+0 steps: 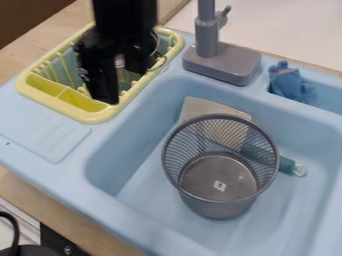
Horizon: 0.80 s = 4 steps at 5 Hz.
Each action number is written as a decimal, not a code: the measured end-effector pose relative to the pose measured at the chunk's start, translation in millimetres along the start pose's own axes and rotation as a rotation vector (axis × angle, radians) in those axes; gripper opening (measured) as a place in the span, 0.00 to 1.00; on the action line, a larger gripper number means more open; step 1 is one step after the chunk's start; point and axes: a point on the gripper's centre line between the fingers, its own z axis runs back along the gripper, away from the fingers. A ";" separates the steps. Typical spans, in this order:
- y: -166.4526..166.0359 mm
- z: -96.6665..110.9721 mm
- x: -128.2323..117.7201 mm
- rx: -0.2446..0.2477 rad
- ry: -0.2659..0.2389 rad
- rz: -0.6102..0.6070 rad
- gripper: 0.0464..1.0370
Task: Moved the sushi from the pot to the basket in sink
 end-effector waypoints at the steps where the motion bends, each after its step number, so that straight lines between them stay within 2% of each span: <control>1: 6.7 6.7 -7.6 0.037 -0.013 0.239 0.96; 2: 19.7 22.3 -17.9 0.099 -0.077 0.494 0.96; 3: 36.0 25.2 -27.2 0.200 -0.113 0.750 0.96; 4: 55.6 29.1 -29.5 0.263 -0.116 0.925 0.96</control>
